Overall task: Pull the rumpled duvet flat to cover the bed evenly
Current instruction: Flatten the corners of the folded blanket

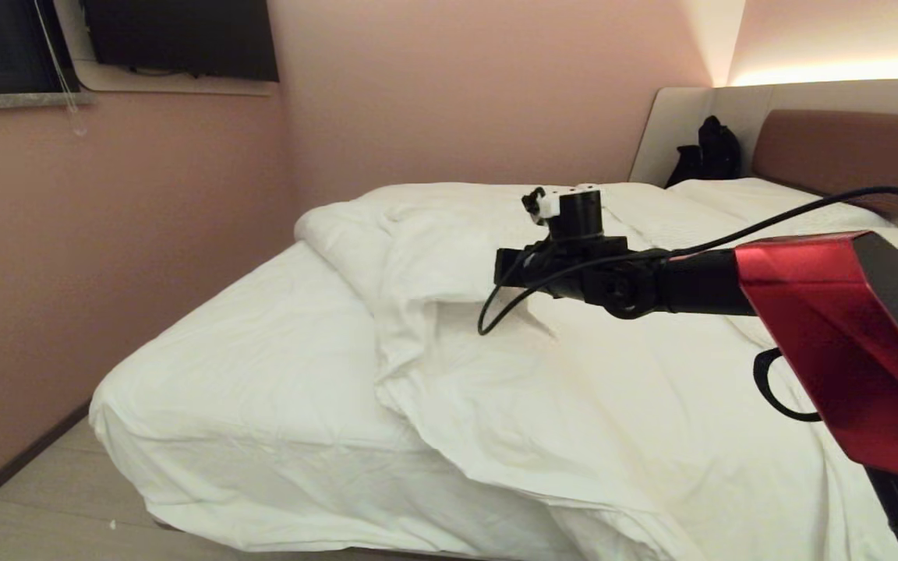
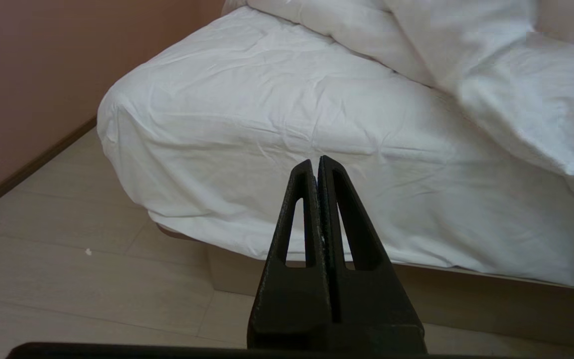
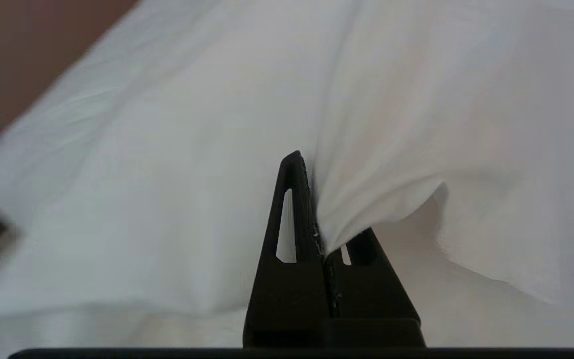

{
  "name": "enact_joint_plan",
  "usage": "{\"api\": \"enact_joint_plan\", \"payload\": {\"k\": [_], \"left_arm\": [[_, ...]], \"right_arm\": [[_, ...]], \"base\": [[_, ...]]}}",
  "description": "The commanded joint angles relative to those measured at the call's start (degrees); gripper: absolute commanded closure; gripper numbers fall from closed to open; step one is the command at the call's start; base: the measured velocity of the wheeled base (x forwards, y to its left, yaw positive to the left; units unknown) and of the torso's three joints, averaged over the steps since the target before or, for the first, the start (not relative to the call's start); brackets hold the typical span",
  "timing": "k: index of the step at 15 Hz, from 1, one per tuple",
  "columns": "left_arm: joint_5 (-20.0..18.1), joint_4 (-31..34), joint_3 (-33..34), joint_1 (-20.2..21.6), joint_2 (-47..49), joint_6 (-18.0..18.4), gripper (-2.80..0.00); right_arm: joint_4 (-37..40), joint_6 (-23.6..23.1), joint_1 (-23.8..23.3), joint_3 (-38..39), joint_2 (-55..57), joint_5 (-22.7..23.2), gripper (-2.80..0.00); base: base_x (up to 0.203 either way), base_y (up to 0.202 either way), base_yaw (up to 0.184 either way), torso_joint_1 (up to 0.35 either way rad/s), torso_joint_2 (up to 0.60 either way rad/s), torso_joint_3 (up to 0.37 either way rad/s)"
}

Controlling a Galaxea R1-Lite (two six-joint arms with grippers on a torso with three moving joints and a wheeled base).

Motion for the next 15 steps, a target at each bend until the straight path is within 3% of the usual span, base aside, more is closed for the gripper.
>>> {"api": "enact_joint_plan", "payload": {"k": [1,3,7,15], "left_arm": [[0.0,0.0,0.0,0.0,0.0,0.0,0.00],[0.0,0.0,0.0,0.0,0.0,0.0,0.00],[0.0,0.0,0.0,0.0,0.0,0.0,0.00],[0.0,0.0,0.0,0.0,0.0,-0.1,0.00]], "right_arm": [[3.8,5.6,3.0,0.0,-3.6,1.2,0.00],[6.5,10.0,5.9,0.0,-5.9,3.9,0.00],[10.7,14.4,10.0,0.0,-8.8,7.8,0.00],[13.3,14.8,22.1,0.0,-9.4,7.9,0.00]], "base": [[0.000,0.000,0.000,0.000,0.00,0.000],[0.000,0.000,0.000,0.000,0.00,0.000],[0.000,0.000,0.000,0.000,0.00,0.000],[0.000,0.000,0.000,0.000,0.00,0.000]]}}
